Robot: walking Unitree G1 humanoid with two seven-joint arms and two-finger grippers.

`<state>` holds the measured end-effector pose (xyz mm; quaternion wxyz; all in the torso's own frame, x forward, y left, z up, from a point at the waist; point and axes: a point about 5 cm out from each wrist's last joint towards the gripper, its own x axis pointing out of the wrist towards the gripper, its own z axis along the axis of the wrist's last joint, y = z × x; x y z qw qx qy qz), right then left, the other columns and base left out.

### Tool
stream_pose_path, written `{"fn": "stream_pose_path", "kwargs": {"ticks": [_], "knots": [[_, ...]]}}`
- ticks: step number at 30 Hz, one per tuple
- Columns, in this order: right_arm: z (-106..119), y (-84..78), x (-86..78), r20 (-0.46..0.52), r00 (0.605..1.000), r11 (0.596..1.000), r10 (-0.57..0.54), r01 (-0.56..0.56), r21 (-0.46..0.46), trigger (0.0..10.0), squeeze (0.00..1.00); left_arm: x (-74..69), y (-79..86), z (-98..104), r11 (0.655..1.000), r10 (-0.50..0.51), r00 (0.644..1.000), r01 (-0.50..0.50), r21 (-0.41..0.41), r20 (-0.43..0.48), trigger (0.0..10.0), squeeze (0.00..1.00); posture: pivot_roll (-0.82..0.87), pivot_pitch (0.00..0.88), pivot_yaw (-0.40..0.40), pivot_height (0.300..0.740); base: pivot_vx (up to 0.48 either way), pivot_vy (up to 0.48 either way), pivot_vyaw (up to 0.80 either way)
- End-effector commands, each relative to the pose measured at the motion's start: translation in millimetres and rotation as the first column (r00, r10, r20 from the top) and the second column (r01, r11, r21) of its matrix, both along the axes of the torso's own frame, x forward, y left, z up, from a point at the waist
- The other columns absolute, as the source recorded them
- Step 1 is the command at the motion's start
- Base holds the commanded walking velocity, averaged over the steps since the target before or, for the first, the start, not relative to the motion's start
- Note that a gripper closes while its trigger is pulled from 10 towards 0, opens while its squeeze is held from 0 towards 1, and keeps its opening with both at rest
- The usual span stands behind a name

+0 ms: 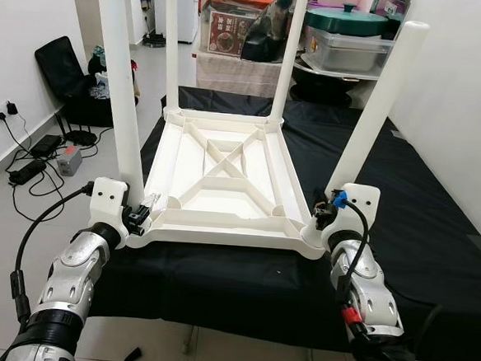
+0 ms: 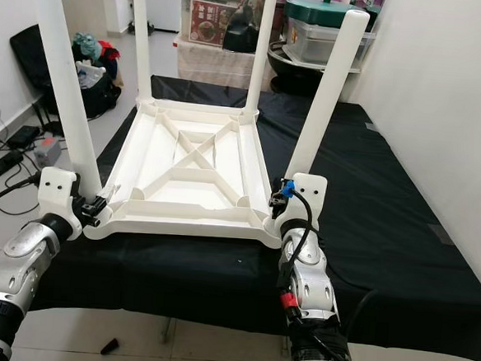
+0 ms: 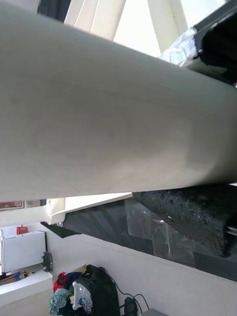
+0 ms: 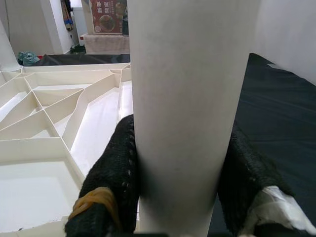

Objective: Building children table

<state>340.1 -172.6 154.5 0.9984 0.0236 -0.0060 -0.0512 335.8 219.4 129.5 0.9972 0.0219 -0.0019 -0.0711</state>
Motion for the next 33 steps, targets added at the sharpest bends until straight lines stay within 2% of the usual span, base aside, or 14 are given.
{"fn": "stream_pose_path", "kwargs": {"ticks": [1, 4, 5, 6, 7, 8, 22, 26, 27, 32, 33], "knots": [[-21, -5.5, -4.8, -0.097, 0.995, 1.000, -0.016, 0.015, -0.011, 10.0, 0.00, 1.3, -3.2, 10, 1.000, -0.004, 0.998, 0.004, 0.003, 0.061, 10.0, 0.00, 0.07, 0.000, -0.095, 0.740, 0.000, 0.000, 0.00], [-21, -5.5, -4.8, -0.097, 0.995, 1.000, -0.016, 0.015, -0.011, 10.0, 0.00, 1.3, -3.2, 10, 1.000, -0.004, 0.998, 0.004, 0.003, 0.061, 10.0, 0.00, 0.07, 0.000, -0.095, 0.740, 0.000, 0.000, 0.00], [-21, -5.4, -4.9, -0.098, 0.995, 1.000, -0.012, 0.011, -0.013, 10.0, 0.00, 0.7, -2.8, 10, 1.000, -0.003, 0.998, 0.003, 0.004, 0.067, 10.0, 0.12, 0.07, 0.000, -0.098, 0.740, 0.000, 0.000, 0.00], [-21, -5.1, -4.8, -0.099, 0.995, 1.000, -0.009, 0.008, -0.014, 10.0, 0.00, -0.2, -2.6, 11, 1.000, -0.004, 0.997, 0.003, 0.006, 0.078, 10.0, 0.65, 0.07, 0.000, -0.099, 0.740, 0.000, 0.000, 0.00], [-21, -5.1, -4.8, -0.099, 0.995, 1.000, -0.009, 0.008, -0.014, 10.0, 0.00, -0.2, -2.6, 11, 1.000, -0.004, 0.997, 0.003, 0.006, 0.078, 10.0, 0.65, 0.07, 0.000, -0.099, 0.740, 0.000, 0.000, 0.00], [-21, -4.6, -4.4, -0.100, 0.995, 1.000, -0.007, 0.005, -0.015, 10.0, 0.00, -1.2, -2.4, 12, 1.000, -0.007, 0.996, 0.006, 0.005, 0.091, 10.0, 1.00, 0.08, 0.000, -0.100, 0.740, 0.000, 0.000, 0.00], [-21, -2.1, -3.7, -0.102, 0.995, 1.000, 0.000, -0.001, -0.006, 10.0, 0.00, -6.2, 1.0, 29, 0.997, -0.014, 0.979, 0.028, -0.068, 0.204, 10.0, 1.00, 0.09, 0.000, -0.101, 0.740, 0.000, 0.000, 0.00], [-12, -0.8, -2.8, -0.070, 0.997, 1.000, 0.018, -0.017, 0.004, 10.0, 0.00, -7.6, -0.7, 30, 0.997, -0.023, 0.976, 0.039, -0.071, 0.215, 10.0, 1.00, 0.08, 0.000, -0.098, 0.740, 0.000, 0.000, 0.00], [2, -0.8, -2.2, -0.021, 0.999, 1.000, 0.030, -0.030, 0.003, 10.0, 0.00, -7.9, -2.5, 29, 0.997, -0.029, 0.976, 0.044, -0.067, 0.215, 10.0, 1.00, 0.08, 0.000, -0.096, 0.740, 0.000, 0.000, 0.00], [10, -1.8, -1.6, 0.008, 0.999, 0.999, 0.034, -0.034, 0.000, 10.0, 0.04, -7.6, -3.4, 28, 0.997, -0.029, 0.976, 0.044, -0.066, 0.214, 10.0, 1.00, 0.07, 0.000, -0.094, 0.740, 0.000, 0.000, 0.00], [17, -2.9, -1.5, 0.041, 0.999, 0.999, 0.035, -0.034, -0.009, 10.0, 0.67, -7.4, -3.9, 28, 0.997, -0.029, 0.976, 0.044, -0.066, 0.214, 10.0, 1.00, 0.07, 0.000, -0.095, 0.740, 0.000, 0.000, 0.00]]}}
